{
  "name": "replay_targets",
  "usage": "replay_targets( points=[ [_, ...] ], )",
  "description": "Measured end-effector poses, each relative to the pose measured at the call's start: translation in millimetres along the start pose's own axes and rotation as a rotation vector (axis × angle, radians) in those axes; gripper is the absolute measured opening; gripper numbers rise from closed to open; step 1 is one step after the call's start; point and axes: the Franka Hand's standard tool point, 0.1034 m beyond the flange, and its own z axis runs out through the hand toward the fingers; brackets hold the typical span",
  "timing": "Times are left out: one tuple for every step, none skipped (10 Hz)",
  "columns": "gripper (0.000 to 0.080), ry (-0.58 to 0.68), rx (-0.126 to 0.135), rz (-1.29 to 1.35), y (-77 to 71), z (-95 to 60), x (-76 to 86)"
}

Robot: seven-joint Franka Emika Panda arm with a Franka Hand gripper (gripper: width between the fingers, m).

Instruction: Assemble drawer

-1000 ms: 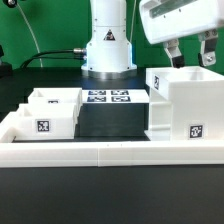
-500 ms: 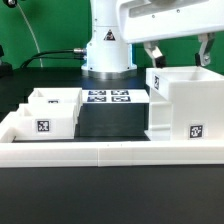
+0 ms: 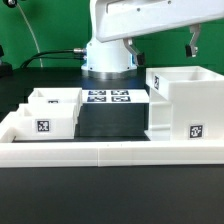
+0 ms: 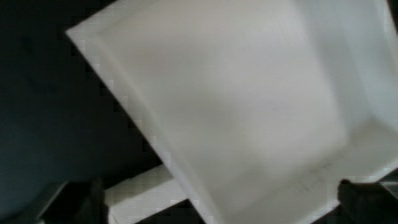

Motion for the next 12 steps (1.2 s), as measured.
replay_targets(
  points=[
    [0.0649,-0.001,-0.008,-0.082,3.4,0.4,-0.4],
    [0.0649,-0.008,-0.035,-0.207,19.7,2.1,-2.3],
    [0.0649,-0.01,-0.045,-0.192,35.7,3.3,-3.1],
    [0.0649,-0.01,-0.053,-0.186,50.6,2.8,-2.8],
    [0.0649,-0.001,-0.065,-0.179,67.9,3.9,-2.5],
    [0.0649,0.009,-0.08,-0.177,90.1,5.5,-2.2],
    [0.0649,0.009,-0.083,-0.188,103.8,6.2,-0.4],
    [0.0649,0.006,-0.081,-0.183,111.6,8.3,0.3],
    [0.0649,0.006,-0.08,-0.184,107.1,8.7,-0.4],
    [0.0649,0.005,-0.08,-0.186,106.7,9.3,-0.7],
    [0.0649,0.005,-0.08,-0.185,107.4,9.2,-0.7],
    [0.0649,0.004,-0.08,-0.185,107.5,9.8,-0.9]
  ],
)
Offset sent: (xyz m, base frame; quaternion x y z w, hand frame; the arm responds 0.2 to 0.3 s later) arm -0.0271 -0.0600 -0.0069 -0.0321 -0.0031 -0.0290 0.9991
